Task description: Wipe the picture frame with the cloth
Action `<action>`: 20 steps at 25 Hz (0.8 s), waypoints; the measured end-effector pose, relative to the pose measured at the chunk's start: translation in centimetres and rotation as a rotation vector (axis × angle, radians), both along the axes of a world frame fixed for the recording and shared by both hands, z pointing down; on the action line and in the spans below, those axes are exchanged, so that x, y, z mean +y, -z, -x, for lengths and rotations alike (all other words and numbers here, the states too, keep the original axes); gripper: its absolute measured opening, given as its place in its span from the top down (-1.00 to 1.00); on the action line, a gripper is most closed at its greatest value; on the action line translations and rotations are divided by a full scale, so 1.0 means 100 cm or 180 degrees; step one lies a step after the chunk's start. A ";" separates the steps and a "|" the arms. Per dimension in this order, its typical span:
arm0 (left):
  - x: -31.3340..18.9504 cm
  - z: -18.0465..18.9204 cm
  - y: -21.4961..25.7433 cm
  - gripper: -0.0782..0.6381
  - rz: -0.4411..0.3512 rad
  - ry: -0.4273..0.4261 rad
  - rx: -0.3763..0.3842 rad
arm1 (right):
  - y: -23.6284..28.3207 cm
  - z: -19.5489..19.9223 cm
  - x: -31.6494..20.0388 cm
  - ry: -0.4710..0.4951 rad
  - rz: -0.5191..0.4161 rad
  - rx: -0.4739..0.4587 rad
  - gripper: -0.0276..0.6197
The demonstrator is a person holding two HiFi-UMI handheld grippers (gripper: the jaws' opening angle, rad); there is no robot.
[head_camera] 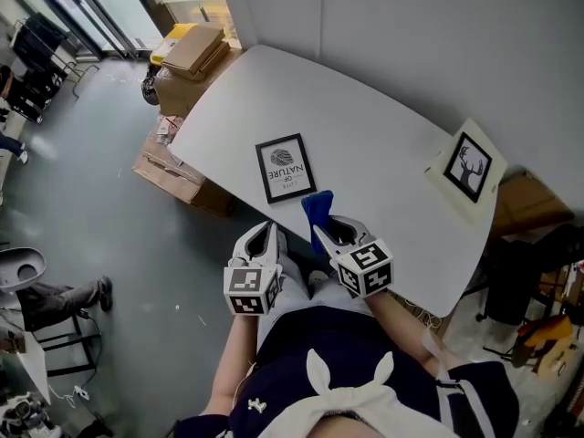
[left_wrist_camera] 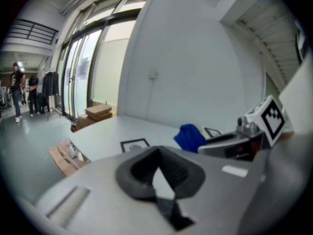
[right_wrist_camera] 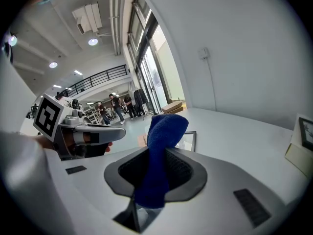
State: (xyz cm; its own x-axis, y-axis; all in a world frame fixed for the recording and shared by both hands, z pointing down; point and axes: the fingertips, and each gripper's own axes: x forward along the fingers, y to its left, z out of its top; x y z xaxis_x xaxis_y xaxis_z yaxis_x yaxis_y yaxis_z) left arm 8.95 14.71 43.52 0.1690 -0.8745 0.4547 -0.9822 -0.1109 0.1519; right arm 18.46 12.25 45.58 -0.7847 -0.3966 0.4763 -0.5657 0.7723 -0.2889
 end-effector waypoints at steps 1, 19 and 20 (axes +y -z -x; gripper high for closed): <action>-0.005 0.003 0.000 0.77 -0.0002 -0.0010 -0.0002 | 0.000 0.002 -0.004 -0.0014 -0.0002 0.0009 0.66; -0.088 0.063 -0.026 0.77 0.0192 -0.0251 0.0077 | -0.016 0.057 -0.084 -0.0215 0.0095 0.0236 0.66; -0.092 0.065 -0.028 0.77 0.0206 -0.0271 0.0083 | -0.017 0.059 -0.087 -0.0232 0.0104 0.0250 0.66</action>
State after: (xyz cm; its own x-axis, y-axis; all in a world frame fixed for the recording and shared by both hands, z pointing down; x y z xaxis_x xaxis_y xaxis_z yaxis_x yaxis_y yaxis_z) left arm 2.42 5.54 46.29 0.2540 -0.8253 0.5043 -0.9652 -0.1829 0.1868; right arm 12.55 3.52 47.29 -0.7142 -0.4345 0.5488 -0.6419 0.7192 -0.2660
